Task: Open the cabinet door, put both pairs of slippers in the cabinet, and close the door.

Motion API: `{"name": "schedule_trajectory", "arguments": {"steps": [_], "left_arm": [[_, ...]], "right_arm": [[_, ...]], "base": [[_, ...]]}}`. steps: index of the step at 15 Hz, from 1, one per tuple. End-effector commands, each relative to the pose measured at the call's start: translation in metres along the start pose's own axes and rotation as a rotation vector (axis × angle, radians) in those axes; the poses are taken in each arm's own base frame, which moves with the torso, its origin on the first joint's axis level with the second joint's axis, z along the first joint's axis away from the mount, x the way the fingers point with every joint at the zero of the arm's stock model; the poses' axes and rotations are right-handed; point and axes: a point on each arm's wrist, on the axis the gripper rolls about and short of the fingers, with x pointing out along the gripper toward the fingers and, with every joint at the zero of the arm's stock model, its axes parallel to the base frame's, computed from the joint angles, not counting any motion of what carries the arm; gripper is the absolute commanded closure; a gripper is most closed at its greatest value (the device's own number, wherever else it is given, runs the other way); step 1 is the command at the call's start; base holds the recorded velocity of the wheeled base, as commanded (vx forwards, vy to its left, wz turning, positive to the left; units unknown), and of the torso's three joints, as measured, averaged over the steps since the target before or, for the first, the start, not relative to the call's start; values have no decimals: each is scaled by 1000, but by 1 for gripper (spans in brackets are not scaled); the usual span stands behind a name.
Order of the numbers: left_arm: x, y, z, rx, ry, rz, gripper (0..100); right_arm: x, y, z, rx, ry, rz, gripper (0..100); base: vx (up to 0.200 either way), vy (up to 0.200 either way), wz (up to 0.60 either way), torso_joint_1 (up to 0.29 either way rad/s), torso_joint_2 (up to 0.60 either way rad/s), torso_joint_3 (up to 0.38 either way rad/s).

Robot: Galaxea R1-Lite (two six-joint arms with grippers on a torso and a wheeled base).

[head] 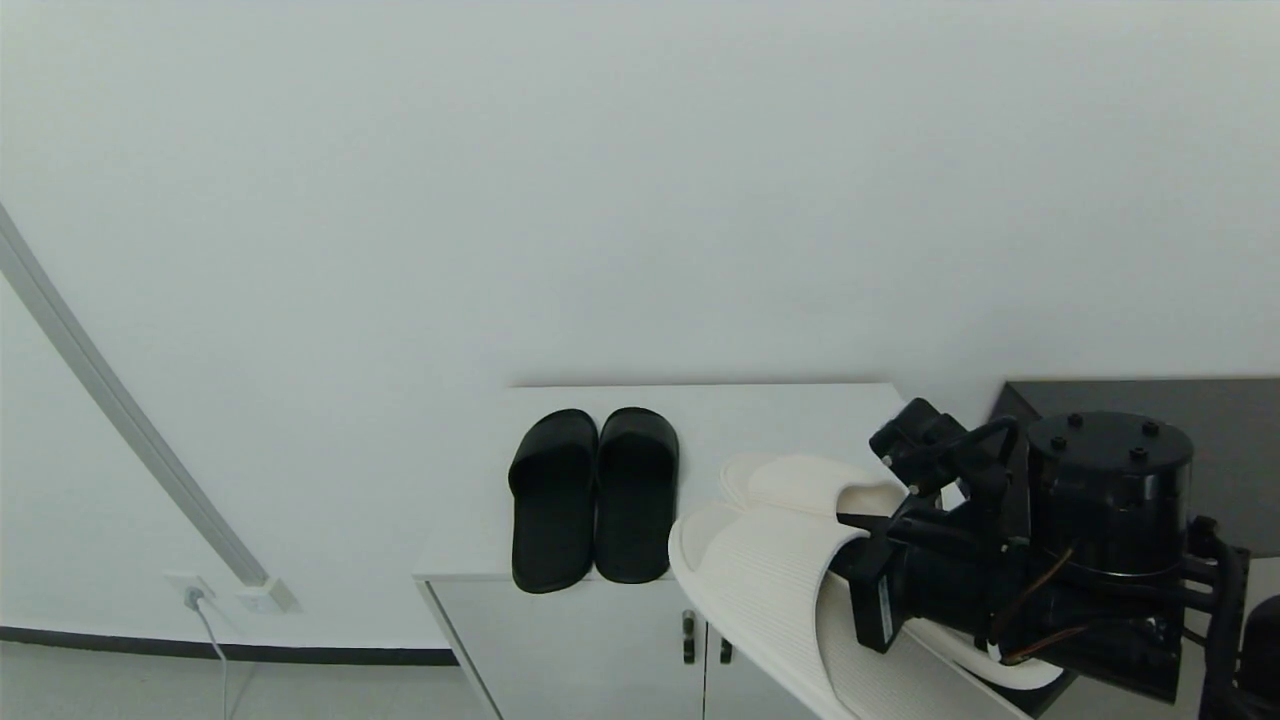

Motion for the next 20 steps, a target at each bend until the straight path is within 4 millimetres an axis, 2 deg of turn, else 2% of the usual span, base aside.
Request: {"name": "schedule_trajectory", "arguments": {"steps": [1, 5, 20], "left_arm": [[0, 0, 0, -1, -1, 1, 100], [0, 0, 0, -1, 0, 1, 100], [0, 0, 0, -1, -1, 1, 100]], "right_arm": [[-2, 0, -1, -1, 0, 0, 100], [-4, 0, -3, -2, 4, -5, 100], [-6, 4, -8, -23, 24, 15, 100]], "base": [[-200, 0, 0, 17, 7, 2], [-200, 0, 0, -7, 2, 4], [0, 0, 0, 0, 0, 0]]}}
